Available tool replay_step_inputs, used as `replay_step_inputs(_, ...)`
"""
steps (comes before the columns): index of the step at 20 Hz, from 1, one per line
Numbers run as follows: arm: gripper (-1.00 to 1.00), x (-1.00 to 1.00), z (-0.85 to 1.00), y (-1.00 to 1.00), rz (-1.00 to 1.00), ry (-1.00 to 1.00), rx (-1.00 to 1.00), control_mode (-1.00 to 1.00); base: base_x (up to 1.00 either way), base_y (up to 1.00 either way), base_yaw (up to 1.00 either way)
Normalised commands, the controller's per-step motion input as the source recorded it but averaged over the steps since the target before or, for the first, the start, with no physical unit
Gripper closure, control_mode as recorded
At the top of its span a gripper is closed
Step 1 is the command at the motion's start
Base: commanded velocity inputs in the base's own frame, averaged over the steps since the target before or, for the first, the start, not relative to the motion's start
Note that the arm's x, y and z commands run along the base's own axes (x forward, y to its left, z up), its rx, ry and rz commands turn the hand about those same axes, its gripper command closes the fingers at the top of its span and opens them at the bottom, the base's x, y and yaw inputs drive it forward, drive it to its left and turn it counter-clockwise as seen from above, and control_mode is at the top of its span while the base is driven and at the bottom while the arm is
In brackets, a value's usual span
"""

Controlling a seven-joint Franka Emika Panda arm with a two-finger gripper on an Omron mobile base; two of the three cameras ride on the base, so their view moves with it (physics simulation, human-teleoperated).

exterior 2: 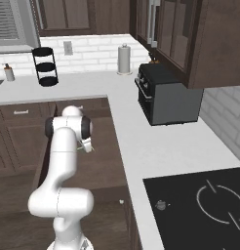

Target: Take a straw from the drawer in front and place it inside the glass cup on the dining counter.

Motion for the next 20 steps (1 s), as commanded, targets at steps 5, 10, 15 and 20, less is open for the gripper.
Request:
replay_step_inputs(5,-1.0,0.36,0.0,0.0,0.0,0.0,0.01,-1.0,0.0,0.0,0.0)
replay_step_inputs(10,-1.0,0.4,-0.03,0.0,0.0,0.0,0.01,-1.0,0.0,0.0,0.0)
replay_step_inputs(15,-1.0,0.15,-0.3,0.0,0.0,0.03,0.0,-1.0,0.0,0.0,0.0)
replay_step_inputs(20,1.0,-0.02,-0.53,0.0,-0.01,0.02,0.0,-1.0,0.0,0.0,0.0)
